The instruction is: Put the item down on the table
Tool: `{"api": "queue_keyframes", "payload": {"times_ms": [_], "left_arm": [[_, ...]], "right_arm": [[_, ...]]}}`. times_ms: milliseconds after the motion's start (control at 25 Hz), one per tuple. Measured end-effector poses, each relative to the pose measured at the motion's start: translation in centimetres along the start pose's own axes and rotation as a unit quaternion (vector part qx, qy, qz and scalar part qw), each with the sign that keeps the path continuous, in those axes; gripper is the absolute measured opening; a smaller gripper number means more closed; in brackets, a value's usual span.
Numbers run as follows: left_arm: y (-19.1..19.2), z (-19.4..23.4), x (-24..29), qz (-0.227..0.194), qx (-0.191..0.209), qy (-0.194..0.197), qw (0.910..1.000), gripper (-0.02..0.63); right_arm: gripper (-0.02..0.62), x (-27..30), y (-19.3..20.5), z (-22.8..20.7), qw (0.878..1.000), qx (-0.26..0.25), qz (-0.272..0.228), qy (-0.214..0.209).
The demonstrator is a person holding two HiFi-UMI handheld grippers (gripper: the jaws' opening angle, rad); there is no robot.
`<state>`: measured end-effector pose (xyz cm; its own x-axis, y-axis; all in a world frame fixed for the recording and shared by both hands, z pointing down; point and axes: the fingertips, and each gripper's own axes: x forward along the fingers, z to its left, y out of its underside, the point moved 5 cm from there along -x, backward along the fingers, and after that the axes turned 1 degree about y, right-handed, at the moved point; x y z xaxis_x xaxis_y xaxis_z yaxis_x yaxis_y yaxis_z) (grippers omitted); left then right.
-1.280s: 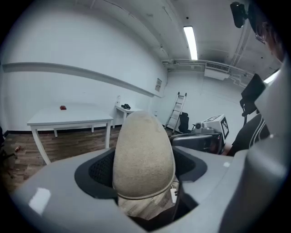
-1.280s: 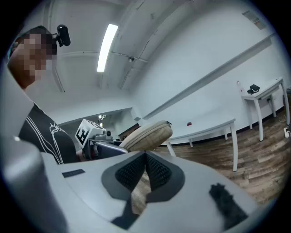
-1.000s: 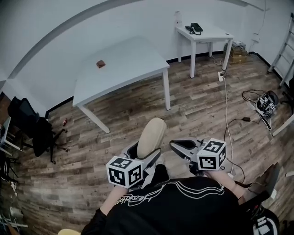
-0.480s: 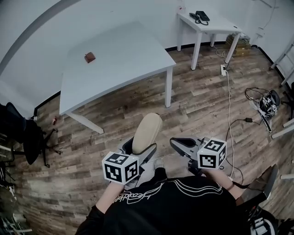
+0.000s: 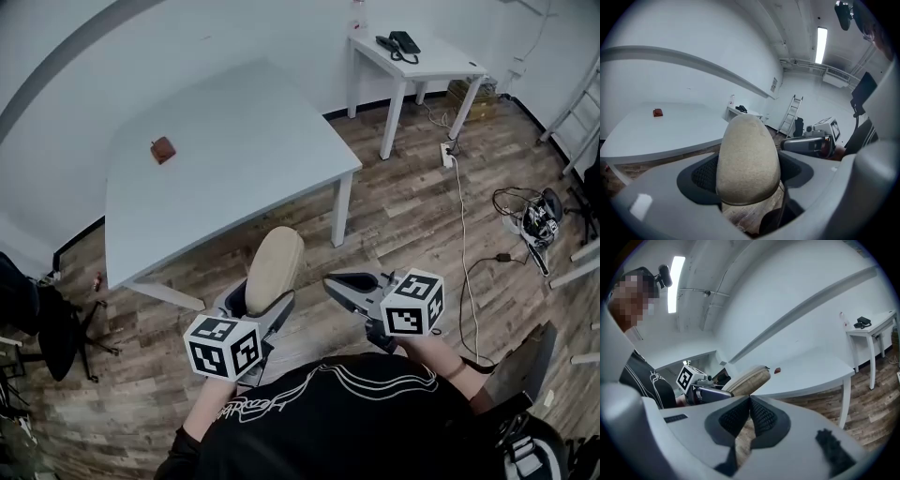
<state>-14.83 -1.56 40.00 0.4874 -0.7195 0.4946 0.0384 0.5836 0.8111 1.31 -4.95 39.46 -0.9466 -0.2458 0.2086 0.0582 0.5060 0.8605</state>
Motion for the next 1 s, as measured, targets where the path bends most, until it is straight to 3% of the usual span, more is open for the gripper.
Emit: {"api": "queue_keyframes", "payload": {"times_ms": [440,1000], "left_arm": [[-1.8,4.4,4.4,0.006,-0.02,-0.015,0.9997,0.376],[-8.2,12.2,15.2,0.034,-0.049,-0.049,0.997,0.376]], "right_arm": [[0.008,3.7,-1.0,-5.8,1.0,0.015,0.021,-0.014],[0.008,10.7,-7.5,-19.3,0.998,0.03,0.05,-0.032]]}}
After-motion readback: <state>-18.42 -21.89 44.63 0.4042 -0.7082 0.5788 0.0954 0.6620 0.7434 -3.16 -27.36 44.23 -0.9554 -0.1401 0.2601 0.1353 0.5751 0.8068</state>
